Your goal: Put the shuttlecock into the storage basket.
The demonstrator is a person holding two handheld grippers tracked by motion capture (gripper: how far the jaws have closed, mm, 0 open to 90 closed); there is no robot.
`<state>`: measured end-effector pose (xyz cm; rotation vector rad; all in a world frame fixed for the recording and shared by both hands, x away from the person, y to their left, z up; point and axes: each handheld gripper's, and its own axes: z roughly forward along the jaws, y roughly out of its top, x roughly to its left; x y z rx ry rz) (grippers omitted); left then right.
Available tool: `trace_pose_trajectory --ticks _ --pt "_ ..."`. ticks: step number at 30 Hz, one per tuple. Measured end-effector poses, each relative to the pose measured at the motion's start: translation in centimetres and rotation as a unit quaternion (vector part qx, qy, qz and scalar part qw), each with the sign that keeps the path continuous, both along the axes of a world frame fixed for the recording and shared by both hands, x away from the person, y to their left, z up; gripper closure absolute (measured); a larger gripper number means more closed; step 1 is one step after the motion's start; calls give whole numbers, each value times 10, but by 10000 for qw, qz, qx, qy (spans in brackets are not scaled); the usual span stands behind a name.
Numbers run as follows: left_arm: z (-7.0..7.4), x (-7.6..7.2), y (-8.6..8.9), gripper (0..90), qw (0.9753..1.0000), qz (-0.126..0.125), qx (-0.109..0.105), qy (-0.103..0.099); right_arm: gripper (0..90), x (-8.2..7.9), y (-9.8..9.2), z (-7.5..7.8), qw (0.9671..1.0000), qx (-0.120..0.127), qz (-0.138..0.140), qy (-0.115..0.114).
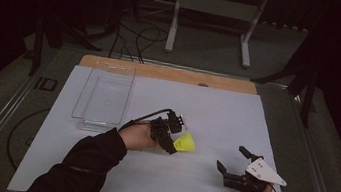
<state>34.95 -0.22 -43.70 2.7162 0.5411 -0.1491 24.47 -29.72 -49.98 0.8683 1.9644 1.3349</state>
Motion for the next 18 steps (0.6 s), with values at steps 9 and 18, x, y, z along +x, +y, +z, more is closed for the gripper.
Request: trace_pose_trajectory --ticks 9,18 --pt "7 -11 8 654 9998 -159 38 -75 80 0 0 0 10000 -21 -5 5" --pt "16 -14 18 654 9997 -179 18 -141 80 0 0 0 10000 0 -8 7"
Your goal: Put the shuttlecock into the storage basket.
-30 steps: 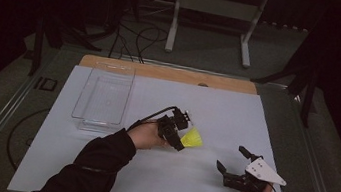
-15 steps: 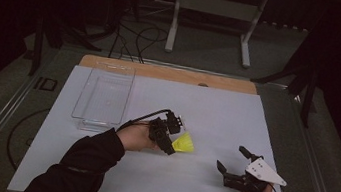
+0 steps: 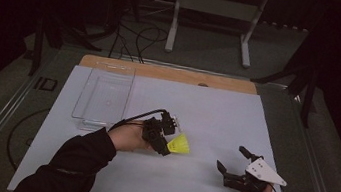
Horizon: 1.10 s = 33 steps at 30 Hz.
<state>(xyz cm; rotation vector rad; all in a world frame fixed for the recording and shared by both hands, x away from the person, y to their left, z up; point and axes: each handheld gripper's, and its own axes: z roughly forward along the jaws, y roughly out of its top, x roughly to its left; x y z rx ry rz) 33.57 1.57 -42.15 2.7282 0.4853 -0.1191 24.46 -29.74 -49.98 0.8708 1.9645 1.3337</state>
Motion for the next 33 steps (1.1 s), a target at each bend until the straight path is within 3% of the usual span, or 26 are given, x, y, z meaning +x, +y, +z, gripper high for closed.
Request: trace_pose_trajectory --ticks 12,33 --pt "10 -4 17 653 10000 -88 42 -4 80 0 0 0 10000 6 30 3" --pt "34 3 50 653 9998 107 -22 -195 80 0 1 0 10000 3 20 -5"
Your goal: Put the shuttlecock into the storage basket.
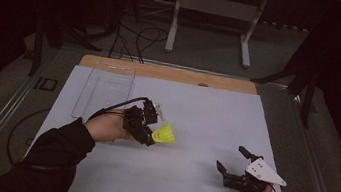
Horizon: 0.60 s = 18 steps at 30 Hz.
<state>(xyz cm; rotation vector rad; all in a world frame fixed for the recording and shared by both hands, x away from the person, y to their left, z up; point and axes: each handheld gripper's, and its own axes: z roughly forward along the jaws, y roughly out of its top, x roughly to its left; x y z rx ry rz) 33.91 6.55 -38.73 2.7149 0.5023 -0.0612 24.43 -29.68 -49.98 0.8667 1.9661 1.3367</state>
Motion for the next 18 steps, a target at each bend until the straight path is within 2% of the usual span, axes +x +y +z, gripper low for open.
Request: trace_pose_trajectory --ticks 5,11,18 --pt "5 3 10 653 9999 117 -79 -29 80 0 0 0 10000 9 -5 11" --pt "7 9 20 653 9997 234 -45 -50 80 0 1 0 10000 -5 -2 18" --pt "10 15 33 653 9992 377 -116 -86 80 0 1 -1 10000 -5 16 36"
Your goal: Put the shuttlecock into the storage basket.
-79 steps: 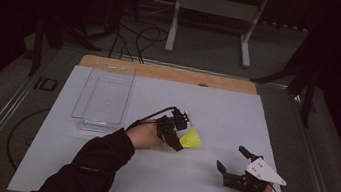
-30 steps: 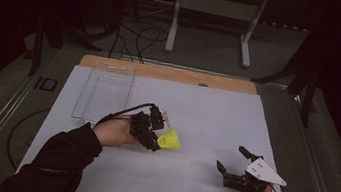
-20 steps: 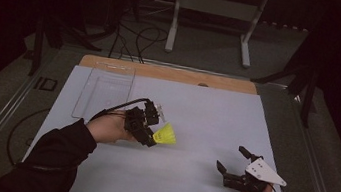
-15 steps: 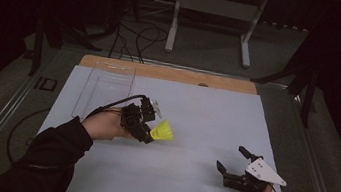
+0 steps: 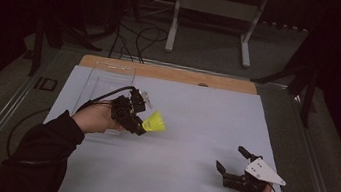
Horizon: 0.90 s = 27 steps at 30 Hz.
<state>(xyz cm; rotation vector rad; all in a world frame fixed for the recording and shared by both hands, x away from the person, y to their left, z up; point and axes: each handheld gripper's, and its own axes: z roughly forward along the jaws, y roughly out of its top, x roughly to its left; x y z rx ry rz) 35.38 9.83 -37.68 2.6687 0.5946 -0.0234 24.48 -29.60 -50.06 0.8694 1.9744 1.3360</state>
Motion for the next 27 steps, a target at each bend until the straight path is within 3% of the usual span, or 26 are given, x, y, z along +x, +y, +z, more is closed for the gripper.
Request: trace_pose_trajectory --ticks 13,27 --pt "9 9 26 653 9994 250 -60 -249 80 0 0 0 10000 -3 -12 2" --pt "9 17 55 652 9980 582 -73 -235 80 0 1 0 10000 1 -11 17"
